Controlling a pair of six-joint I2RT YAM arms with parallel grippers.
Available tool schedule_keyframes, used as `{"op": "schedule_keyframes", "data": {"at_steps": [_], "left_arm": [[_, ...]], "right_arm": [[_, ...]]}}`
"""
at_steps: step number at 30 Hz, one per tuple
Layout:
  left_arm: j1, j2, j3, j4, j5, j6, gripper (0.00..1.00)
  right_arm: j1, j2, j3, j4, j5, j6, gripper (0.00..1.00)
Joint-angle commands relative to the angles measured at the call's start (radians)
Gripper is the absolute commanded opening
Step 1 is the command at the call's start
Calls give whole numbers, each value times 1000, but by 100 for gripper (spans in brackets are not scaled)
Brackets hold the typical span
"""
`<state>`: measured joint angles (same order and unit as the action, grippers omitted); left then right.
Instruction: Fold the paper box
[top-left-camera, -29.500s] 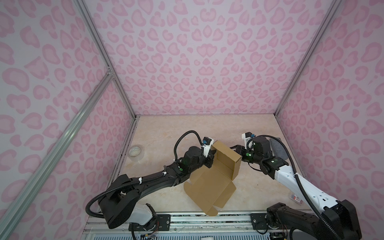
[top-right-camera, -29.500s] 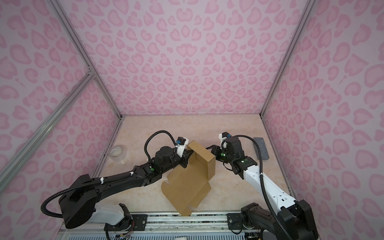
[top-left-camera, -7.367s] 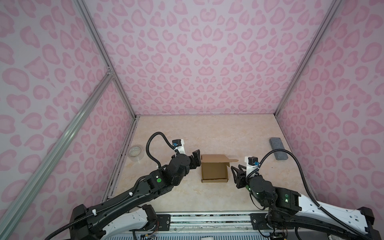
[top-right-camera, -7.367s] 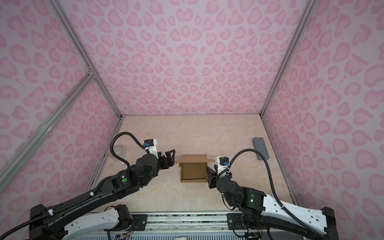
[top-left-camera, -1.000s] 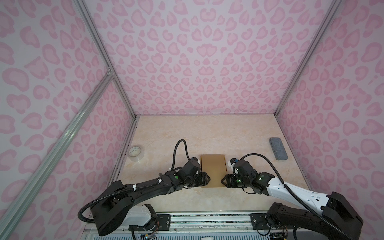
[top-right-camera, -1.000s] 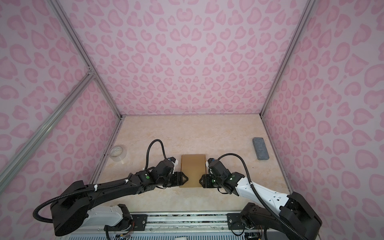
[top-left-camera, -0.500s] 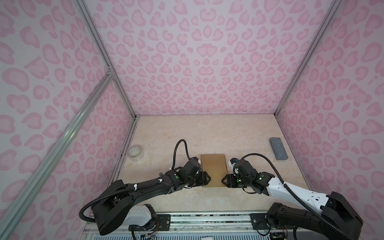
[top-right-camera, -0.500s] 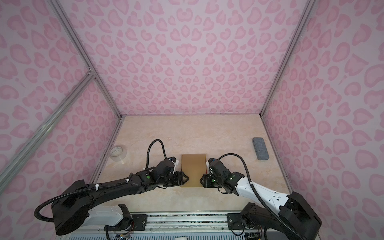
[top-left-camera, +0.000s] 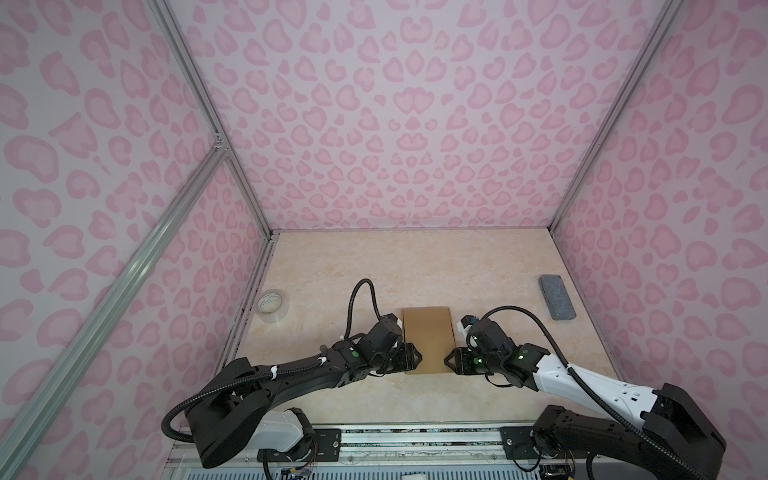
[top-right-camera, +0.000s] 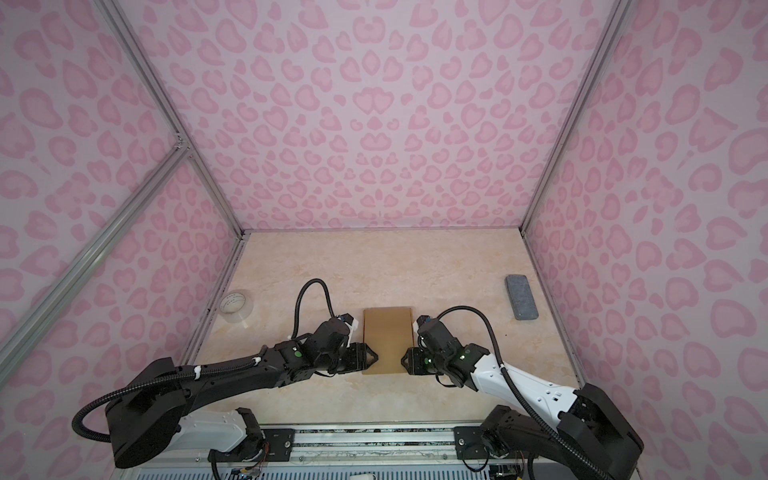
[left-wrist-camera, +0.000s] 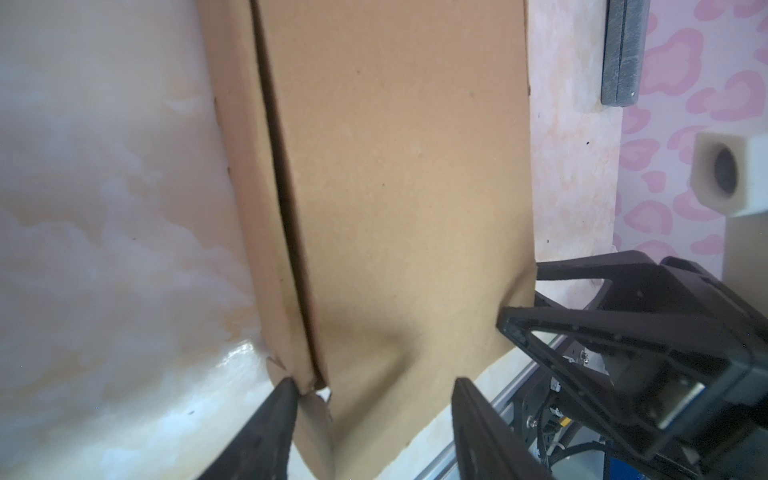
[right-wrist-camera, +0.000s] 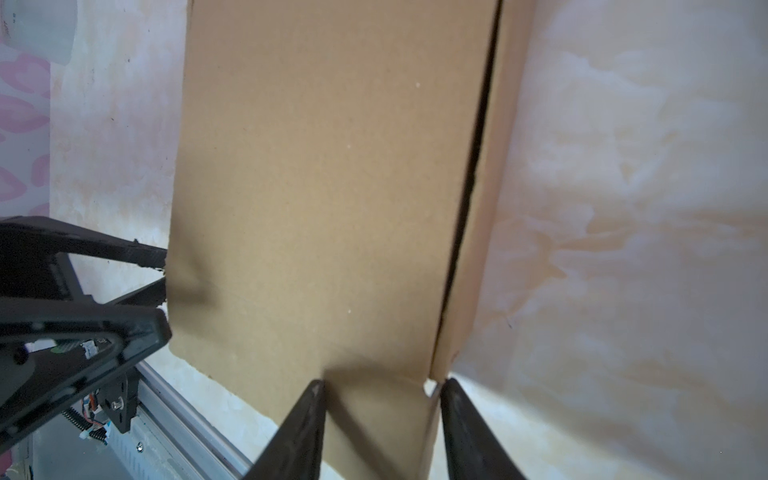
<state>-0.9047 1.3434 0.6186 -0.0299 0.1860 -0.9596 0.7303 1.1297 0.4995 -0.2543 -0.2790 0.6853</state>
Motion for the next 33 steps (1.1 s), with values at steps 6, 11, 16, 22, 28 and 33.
{"op": "schedule_keyframes", "data": {"at_steps": [6,11,16,22,28,33], "left_arm": [[2,-15,-4,51,-5,-5,62],[4,-29,-11,60,-11,-4,62],[6,-24,-18,78,-4,-7,61],[13,-11,-26,99,21,-8,59],[39,-57,-58,81,20,0,60],[46,-62,-72,75,28,8,60]], "right_arm": [[0,2,-2,-11,46,-21,47],[2,16,5,-17,58,-29,47],[4,21,7,-17,72,-35,47],[8,28,15,-17,74,-35,47],[8,27,17,-16,80,-40,46],[8,33,18,-11,78,-39,46]]}}
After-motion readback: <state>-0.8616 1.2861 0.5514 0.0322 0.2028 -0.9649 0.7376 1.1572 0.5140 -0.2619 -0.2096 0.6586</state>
